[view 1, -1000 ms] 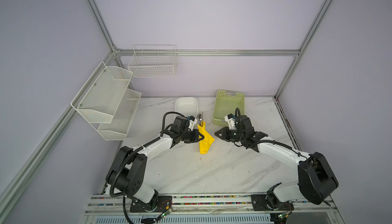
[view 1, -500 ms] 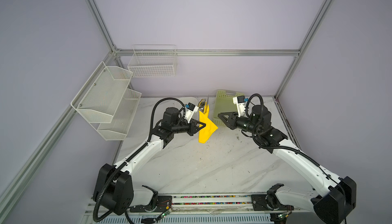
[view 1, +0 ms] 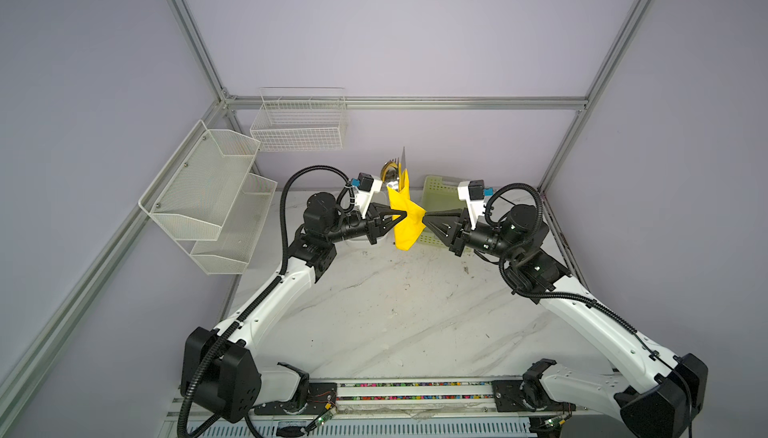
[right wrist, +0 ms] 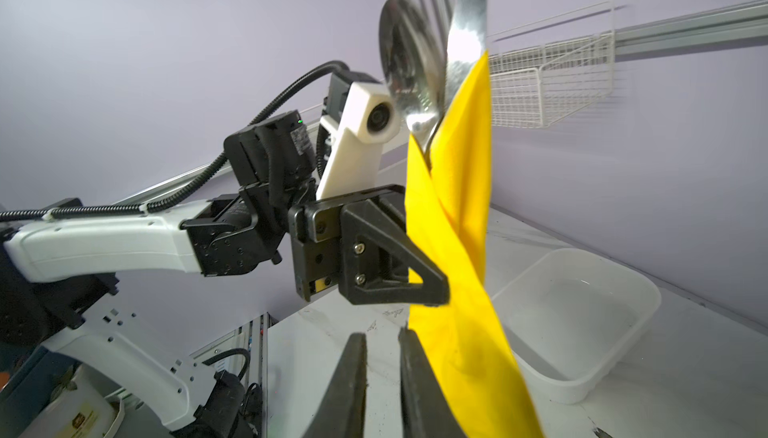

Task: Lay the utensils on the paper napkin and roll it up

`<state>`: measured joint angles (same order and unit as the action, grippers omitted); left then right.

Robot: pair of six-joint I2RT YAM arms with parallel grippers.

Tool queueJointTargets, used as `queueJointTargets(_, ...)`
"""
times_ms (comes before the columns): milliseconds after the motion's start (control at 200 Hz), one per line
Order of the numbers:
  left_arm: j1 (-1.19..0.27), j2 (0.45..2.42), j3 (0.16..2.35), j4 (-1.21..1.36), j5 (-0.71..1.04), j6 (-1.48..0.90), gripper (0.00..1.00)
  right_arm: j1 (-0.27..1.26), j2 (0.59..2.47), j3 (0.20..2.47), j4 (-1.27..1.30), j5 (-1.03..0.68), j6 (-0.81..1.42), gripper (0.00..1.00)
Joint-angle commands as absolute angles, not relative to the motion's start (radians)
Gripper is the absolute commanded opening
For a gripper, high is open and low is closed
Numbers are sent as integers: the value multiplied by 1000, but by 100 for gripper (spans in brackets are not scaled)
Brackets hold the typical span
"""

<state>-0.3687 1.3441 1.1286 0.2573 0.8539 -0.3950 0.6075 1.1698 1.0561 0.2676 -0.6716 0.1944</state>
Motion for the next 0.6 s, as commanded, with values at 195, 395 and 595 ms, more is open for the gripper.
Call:
queueJointTargets(195,-362,1345,1262,414,926,-435,0,661,1190,1040,305,-591,-36,19)
queueJointTargets(395,-362,1335,1255,441,964,-443,0,663,1212,1061,280,-531,-61,22)
queueJointTargets(595,-362,1336,1258,465,992,-457,0,663,1204,1068,268,-521,-66,22)
